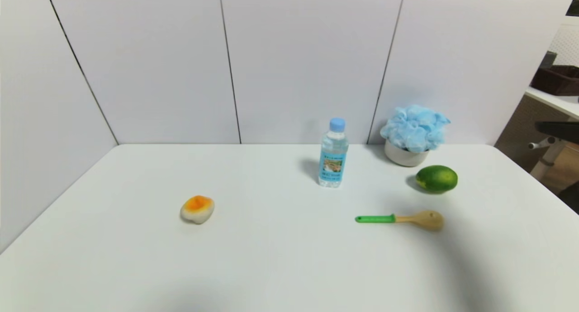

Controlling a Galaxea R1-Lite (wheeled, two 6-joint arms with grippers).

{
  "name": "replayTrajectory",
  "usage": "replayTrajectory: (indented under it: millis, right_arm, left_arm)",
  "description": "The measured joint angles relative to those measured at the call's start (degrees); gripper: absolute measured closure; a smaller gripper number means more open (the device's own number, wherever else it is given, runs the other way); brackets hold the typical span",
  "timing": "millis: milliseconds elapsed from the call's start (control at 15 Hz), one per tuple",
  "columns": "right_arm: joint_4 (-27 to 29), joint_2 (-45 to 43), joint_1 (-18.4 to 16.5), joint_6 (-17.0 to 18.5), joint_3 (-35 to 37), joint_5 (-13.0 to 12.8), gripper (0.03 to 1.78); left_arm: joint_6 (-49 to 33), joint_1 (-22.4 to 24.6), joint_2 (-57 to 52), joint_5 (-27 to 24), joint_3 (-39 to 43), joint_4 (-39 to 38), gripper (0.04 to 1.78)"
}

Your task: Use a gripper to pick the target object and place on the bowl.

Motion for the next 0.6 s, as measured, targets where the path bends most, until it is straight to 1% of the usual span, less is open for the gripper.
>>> replayTrajectory:
  millis: [133, 267, 400, 533, 600]
  right_arm:
    - [0.13, -7.75, -0.72, 3.56, 6.16, -2.05, 0.14]
    - [0.83, -14.88, -0.98, 8.24, 11.34, -5.07, 0.13]
    - [2.69, -20.54, -1.11, 11.74, 16.24, -7.75, 0.12]
    - [2.36, -25.12, -0.85, 14.18, 21.28, -13.04, 0.12]
    - [1.24, -27.25, -0.41, 14.70, 24.37, -15.87, 0.12]
  left_arm:
    - [0.00, 0.00, 0.00, 0.02, 0.00, 0.02, 0.13]
    - [0.00, 0.00, 0.00, 0.02, 0.00, 0.02, 0.13]
    - [0.00, 0.00, 0.00, 0.00, 0.00, 0.02, 0.13]
    - [-0.02, 0.00, 0.00, 0.02, 0.00, 0.02, 0.13]
    - [0.00, 0.00, 0.00, 0.00, 0.00, 0.02, 0.13]
